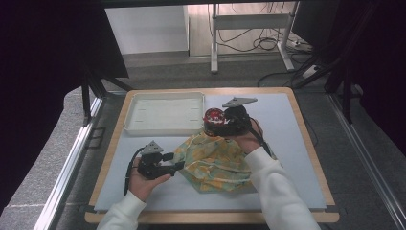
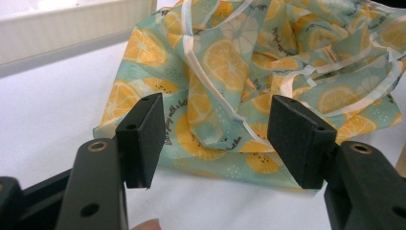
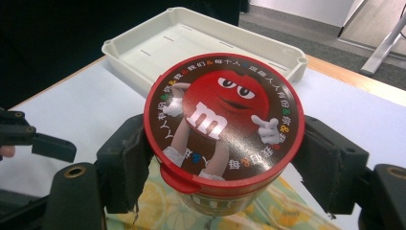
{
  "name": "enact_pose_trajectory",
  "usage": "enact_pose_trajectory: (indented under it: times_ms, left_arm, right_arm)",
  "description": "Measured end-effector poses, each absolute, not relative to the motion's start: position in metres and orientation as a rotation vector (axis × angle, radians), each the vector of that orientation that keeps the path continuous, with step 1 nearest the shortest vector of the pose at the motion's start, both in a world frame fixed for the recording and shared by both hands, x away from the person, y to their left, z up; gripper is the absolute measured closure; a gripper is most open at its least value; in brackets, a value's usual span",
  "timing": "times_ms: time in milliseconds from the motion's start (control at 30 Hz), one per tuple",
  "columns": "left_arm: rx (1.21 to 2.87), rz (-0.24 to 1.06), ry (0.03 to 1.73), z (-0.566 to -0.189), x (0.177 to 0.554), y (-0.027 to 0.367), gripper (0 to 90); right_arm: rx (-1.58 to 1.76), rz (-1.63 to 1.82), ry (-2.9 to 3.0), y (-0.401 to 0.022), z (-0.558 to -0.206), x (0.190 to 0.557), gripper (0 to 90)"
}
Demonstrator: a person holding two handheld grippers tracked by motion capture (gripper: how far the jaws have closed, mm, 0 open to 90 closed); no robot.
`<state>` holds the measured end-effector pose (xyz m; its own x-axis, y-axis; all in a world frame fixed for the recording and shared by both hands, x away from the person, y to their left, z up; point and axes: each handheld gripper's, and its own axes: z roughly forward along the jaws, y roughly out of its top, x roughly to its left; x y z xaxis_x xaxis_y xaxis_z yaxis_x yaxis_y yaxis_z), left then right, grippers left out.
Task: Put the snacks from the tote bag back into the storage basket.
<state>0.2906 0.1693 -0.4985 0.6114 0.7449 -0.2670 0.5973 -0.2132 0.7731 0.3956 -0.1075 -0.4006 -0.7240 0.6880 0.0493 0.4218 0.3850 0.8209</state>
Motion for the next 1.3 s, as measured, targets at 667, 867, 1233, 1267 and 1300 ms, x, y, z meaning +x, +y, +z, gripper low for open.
enact_pose_trajectory:
  times_ms: [667,867,1233,1267,1300]
  left_arm:
    - [1.908,0.202,1.071,-0.499,0.291,0.17,38.5]
    - [1.909,0.2,1.07,-0.499,0.291,0.17,38.5]
    - [1.911,0.198,1.069,-0.499,0.291,0.171,38.5]
    - [1.911,0.198,1.068,-0.499,0.291,0.171,38.5]
    - [1.912,0.197,1.068,-0.499,0.291,0.171,38.5]
  right_arm:
    - [1.008,1.269,2.324,-0.089,-0.405,0.422,25.3]
    - [1.02,1.271,2.325,-0.08,-0.406,0.429,25.3]
    - [1.026,1.244,2.347,-0.059,-0.412,0.444,25.3]
    - [1.028,1.241,2.348,-0.057,-0.413,0.446,25.3]
    - [1.028,1.236,2.351,-0.055,-0.414,0.448,25.3]
